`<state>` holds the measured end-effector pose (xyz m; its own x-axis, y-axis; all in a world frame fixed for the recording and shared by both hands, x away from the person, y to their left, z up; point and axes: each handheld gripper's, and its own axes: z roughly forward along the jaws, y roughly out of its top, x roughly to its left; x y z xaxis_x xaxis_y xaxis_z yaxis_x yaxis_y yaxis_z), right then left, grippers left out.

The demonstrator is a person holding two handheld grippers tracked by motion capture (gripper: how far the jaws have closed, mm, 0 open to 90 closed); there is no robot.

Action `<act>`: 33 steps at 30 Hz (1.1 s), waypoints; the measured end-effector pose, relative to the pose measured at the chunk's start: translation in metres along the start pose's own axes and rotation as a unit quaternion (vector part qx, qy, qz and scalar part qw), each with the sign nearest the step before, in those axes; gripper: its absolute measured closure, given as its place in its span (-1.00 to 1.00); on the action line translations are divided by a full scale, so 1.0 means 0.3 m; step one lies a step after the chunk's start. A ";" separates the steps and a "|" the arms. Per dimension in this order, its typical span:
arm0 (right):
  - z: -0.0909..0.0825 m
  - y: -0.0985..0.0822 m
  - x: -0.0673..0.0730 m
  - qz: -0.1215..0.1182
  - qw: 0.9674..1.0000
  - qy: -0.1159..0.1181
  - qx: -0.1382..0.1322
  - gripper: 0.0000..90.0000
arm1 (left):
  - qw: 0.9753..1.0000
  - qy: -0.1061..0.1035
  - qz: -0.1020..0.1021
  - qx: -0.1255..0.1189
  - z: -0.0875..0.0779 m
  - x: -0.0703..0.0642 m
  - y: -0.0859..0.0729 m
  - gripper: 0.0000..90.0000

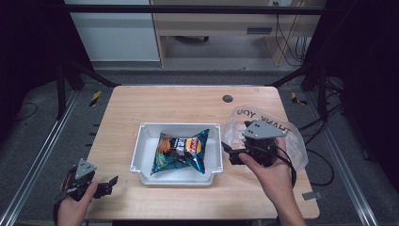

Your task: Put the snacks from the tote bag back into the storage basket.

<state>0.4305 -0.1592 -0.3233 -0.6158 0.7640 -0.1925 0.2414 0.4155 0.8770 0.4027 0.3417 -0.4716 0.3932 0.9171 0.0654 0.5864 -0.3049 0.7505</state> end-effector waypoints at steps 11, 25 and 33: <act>-0.020 -0.054 -0.037 0.021 1.000 -0.019 0.002 -0.83 | 1.000 0.002 -0.002 -0.012 -0.008 -0.001 0.004 -0.93; -0.039 -0.138 -0.073 0.033 0.998 -0.043 0.016 -0.80 | 1.000 0.002 -0.002 -0.006 -0.004 -0.001 0.003 -0.93; -0.048 -0.189 -0.086 0.040 0.997 -0.057 0.020 -0.78 | 1.000 0.002 -0.001 -0.005 -0.005 -0.002 0.002 -0.93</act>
<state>0.4220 -0.2097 -0.3616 -0.5054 0.8453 -0.1731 0.3175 0.3687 0.8737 0.4017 0.3416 -0.4703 0.3897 0.9186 0.0657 0.5804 -0.3004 0.7569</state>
